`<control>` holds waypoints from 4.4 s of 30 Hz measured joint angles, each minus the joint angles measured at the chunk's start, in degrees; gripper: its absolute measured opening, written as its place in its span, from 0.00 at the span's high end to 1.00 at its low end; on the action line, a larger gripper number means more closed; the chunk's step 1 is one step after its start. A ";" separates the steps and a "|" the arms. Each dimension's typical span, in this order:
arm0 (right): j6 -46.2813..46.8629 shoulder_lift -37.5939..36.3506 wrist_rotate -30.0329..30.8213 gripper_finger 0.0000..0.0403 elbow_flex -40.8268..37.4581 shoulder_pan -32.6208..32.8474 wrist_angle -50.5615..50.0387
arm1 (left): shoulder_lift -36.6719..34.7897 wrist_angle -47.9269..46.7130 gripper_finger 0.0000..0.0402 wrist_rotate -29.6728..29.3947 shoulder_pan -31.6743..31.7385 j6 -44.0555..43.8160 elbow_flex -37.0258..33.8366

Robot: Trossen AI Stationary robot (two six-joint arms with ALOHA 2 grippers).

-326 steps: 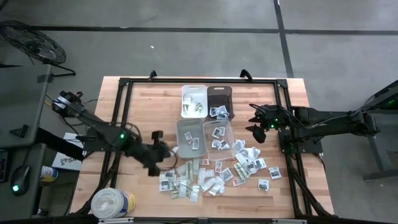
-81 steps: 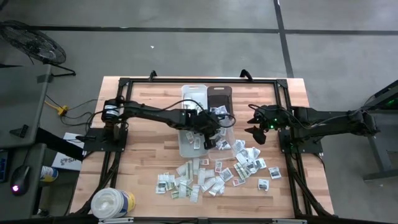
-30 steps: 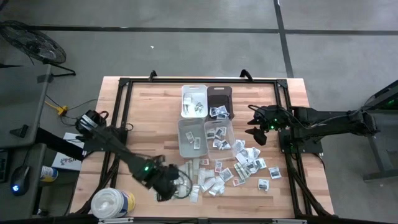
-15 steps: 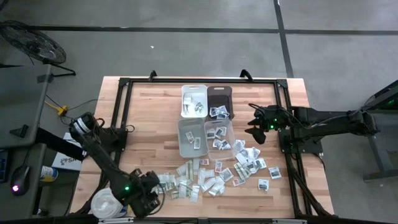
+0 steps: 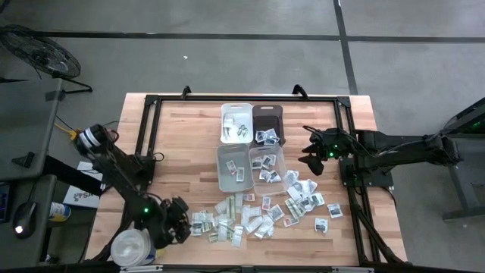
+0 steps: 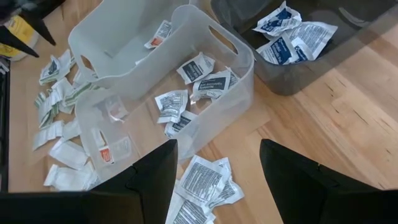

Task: Pick & Place First Aid Supplies
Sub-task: Put the gray towelette pack into the transparent bin

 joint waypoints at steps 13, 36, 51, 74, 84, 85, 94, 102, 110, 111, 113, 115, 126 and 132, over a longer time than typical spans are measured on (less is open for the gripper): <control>1.28 0.00 0.05 0.45 0.00 0.02 -0.02 | -0.26 14.59 0.48 -3.63 0.04 -1.88 -7.76; 4.11 0.00 0.37 0.45 0.00 0.00 -0.02 | -0.19 18.37 0.61 -2.69 0.04 -1.90 -7.91; 4.99 0.00 0.20 0.45 0.00 0.02 -0.36 | -0.15 18.40 0.66 2.35 4.76 4.39 -7.89; 4.50 0.00 3.23 0.45 -0.02 0.02 -2.18 | -0.15 17.74 0.66 5.28 4.90 4.59 -7.78; 4.50 -0.01 3.21 0.45 -0.02 0.02 -4.31 | -0.19 17.30 0.75 8.45 4.90 4.59 -7.78; 4.50 0.00 3.21 0.45 -0.02 0.02 -4.31 | -0.19 17.19 0.77 8.56 4.90 4.59 -7.78; 4.50 0.00 3.29 0.45 -0.02 0.02 -4.31 | -0.13 16.93 0.99 9.03 4.90 4.61 -7.87; 4.50 -0.01 3.65 0.45 -0.02 0.02 -4.31 | -2.52 17.28 1.00 6.59 4.90 6.50 -7.91; 4.50 -0.02 3.72 0.45 -0.02 0.02 -4.31 | -9.14 17.13 1.00 0.40 4.90 10.81 -7.91; 4.53 -0.01 3.92 0.45 -0.02 0.02 -4.31 | -9.89 17.15 1.00 -1.77 4.90 11.36 -7.91; 4.80 -0.01 4.37 0.45 -0.02 0.02 -4.31 | -11.22 17.09 1.00 -7.01 4.90 12.45 -7.91; 4.88 0.00 4.75 0.45 -0.02 0.00 -4.31 | -12.50 17.09 1.00 -12.47 4.91 13.66 -7.91; 4.94 -0.02 6.21 0.45 -0.02 0.00 -4.26 | -13.59 17.73 1.00 -17.78 16.46 22.04 -6.73; 4.68 0.00 6.21 0.45 -0.02 0.02 -3.12 | -13.59 19.91 1.00 -7.54 30.05 37.13 -2.92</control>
